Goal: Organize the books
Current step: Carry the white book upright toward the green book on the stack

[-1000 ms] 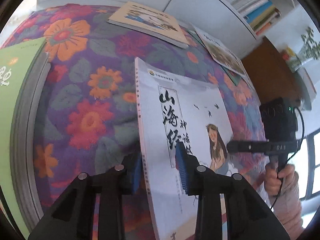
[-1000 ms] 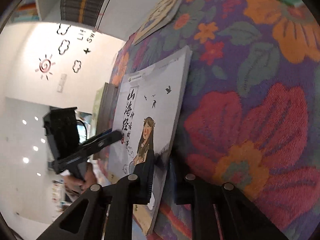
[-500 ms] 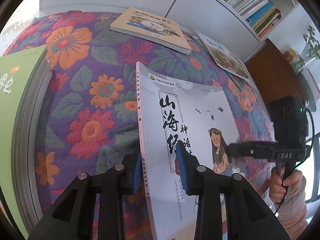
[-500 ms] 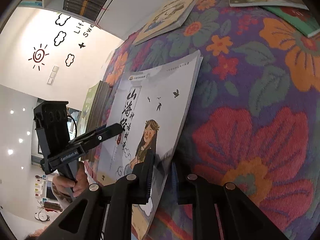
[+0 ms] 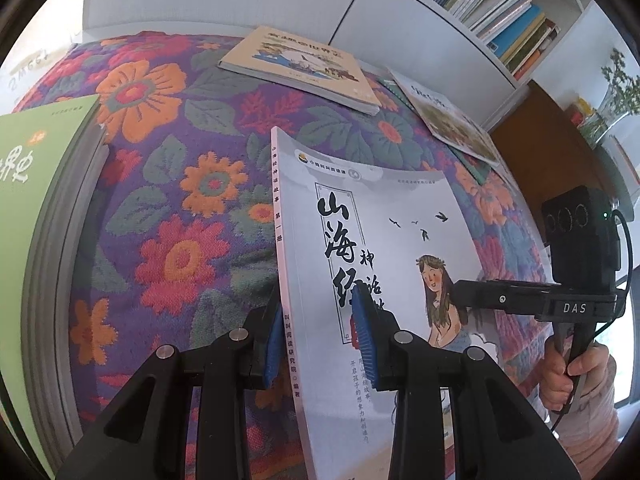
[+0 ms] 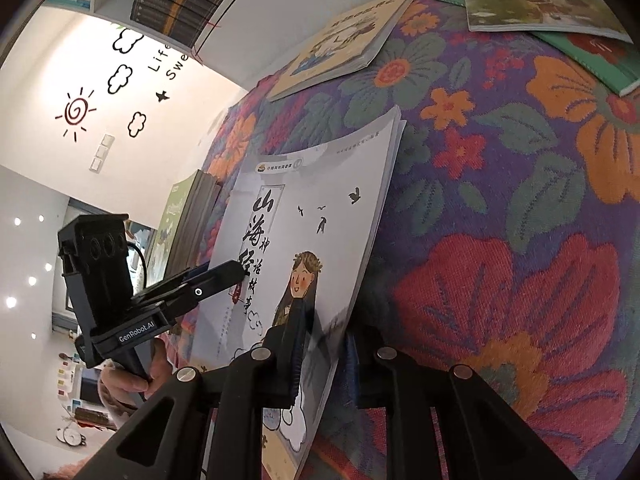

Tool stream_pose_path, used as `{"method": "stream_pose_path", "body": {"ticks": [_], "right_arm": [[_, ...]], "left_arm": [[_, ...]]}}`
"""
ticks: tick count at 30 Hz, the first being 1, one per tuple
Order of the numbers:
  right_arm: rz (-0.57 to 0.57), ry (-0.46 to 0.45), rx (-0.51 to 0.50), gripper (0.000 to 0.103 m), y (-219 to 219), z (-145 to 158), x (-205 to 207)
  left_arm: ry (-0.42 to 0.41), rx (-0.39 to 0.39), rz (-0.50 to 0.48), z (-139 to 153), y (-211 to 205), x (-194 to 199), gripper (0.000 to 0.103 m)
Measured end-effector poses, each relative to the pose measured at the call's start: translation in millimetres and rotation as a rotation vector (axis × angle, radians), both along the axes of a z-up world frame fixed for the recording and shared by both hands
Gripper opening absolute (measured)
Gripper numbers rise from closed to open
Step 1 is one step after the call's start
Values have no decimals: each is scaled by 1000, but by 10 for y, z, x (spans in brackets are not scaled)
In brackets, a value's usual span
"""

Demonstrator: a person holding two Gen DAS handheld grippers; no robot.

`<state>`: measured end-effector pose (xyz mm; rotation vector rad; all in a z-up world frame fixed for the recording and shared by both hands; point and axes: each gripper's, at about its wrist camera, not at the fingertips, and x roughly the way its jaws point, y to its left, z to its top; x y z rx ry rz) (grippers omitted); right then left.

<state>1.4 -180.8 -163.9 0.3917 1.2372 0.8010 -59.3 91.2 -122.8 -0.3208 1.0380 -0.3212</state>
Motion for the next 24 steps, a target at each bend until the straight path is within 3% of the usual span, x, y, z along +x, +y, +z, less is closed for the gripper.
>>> {"method": "stream_pose_path", "body": {"ticks": [16, 24], "right_arm": [[-50, -13, -67, 17, 72, 79, -42], [-63, -32, -241, 24, 321, 244, -130]], "left_arm": [[-5, -30, 9, -2, 36, -23, 30], [68, -113, 12, 9, 142, 1, 29]]}}
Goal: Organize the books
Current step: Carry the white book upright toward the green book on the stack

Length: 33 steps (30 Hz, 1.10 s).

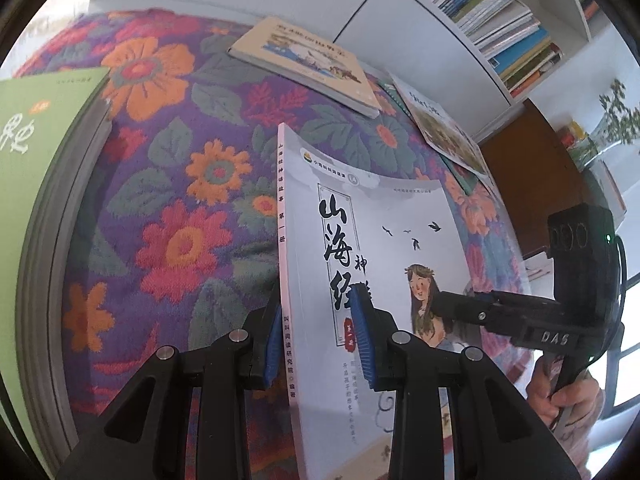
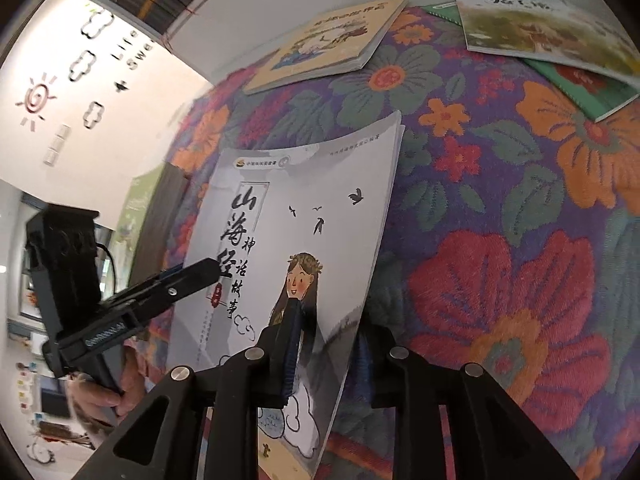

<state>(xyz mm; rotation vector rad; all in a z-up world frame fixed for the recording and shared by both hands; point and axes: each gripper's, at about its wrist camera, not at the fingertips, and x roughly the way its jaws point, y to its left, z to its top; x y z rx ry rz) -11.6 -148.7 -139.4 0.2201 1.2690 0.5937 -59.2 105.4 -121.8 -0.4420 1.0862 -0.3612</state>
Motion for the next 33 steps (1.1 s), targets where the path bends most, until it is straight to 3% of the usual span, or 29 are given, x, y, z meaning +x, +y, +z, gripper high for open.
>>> {"method": "stream_pose_path", "body": {"ticks": [5, 18, 33], "right_arm": [[13, -2, -50, 24, 127, 90, -92], [41, -48, -9, 24, 216, 527, -294], [97, -72, 52, 24, 605, 1133, -371]], "left_arm": [[0, 66, -25, 81, -66, -29, 29], [-27, 59, -63, 414, -77, -100, 29], [-108, 45, -5, 1044, 475, -232, 31]]}}
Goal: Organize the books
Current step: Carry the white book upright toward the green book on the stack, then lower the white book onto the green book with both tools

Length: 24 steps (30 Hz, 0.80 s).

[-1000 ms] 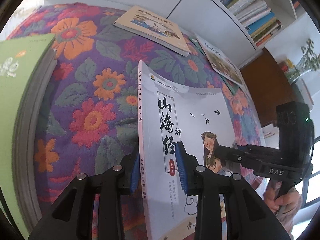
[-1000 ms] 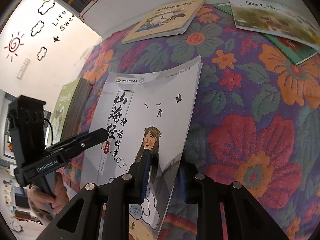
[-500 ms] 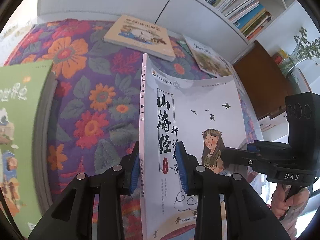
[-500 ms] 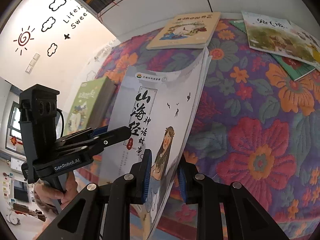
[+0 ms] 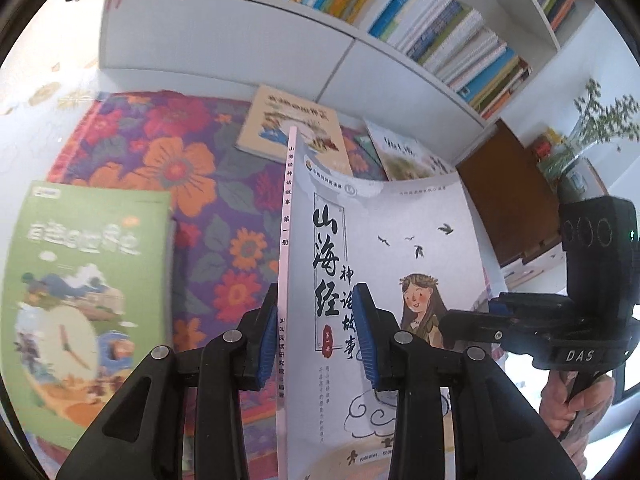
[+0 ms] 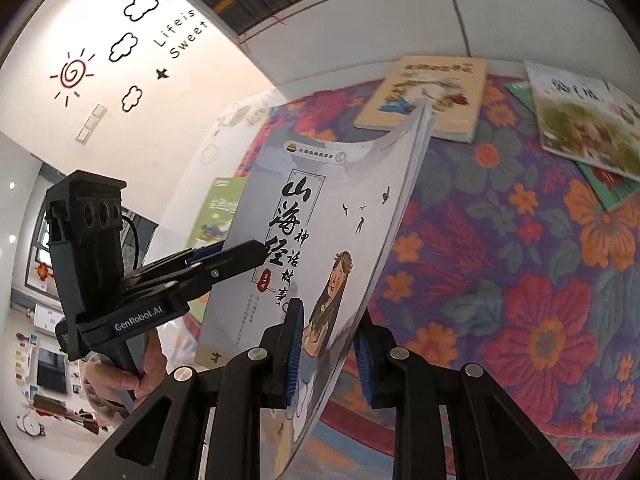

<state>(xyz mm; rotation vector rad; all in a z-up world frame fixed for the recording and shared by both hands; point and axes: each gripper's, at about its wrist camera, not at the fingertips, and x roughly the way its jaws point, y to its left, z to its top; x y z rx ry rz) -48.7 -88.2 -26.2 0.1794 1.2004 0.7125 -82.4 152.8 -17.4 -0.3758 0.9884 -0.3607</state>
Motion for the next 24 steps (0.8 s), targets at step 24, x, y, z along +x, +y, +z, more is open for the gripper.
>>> {"method": "stream_pose_path", "body": {"ticks": [24], "right_arm": [[194, -18, 10, 24, 1783, -139, 192]], "left_arm": [[4, -76, 159, -91, 1749, -91, 34]]}}
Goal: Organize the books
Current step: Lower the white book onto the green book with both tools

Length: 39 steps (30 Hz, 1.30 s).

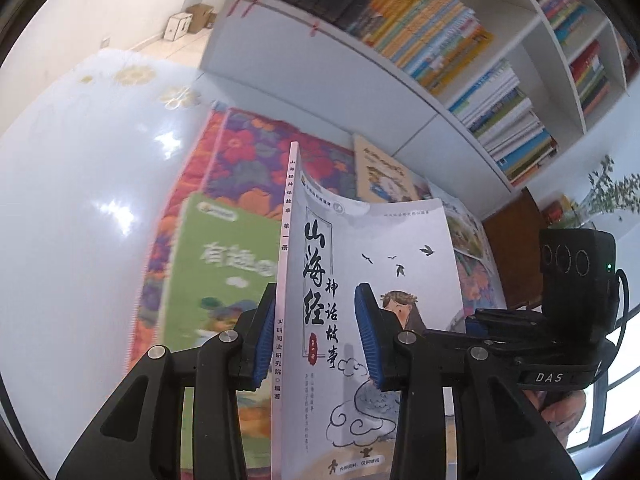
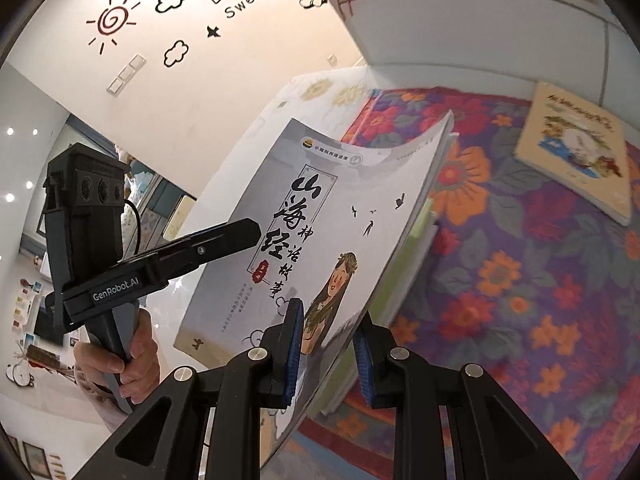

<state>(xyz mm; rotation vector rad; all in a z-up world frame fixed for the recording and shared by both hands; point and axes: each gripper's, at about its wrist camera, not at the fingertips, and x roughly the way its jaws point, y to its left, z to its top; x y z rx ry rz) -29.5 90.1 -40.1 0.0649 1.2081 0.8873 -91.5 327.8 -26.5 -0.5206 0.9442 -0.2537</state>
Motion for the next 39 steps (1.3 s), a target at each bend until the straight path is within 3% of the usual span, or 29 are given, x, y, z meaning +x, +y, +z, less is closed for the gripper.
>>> {"method": "stream_pose_path", "body": {"ticks": [6, 14, 26, 31, 36, 39], "right_arm": [[34, 31, -16, 24, 326, -228, 15], [36, 86, -29, 24, 423, -493, 132], [17, 93, -76, 24, 466, -649, 149], [0, 102, -69, 24, 465, -689, 146], [0, 88, -89, 26, 498, -670, 112], [-2, 87, -95, 28, 532, -663, 98]], "left_arm": [[41, -3, 17, -238, 245, 20, 34], [91, 25, 16, -461, 309, 44, 34], [99, 72, 25, -520, 356, 98, 36], [98, 134, 20, -495, 278, 107, 36], [107, 260, 44, -450, 212, 126, 40], [110, 257, 49, -443, 239, 137, 40]]}}
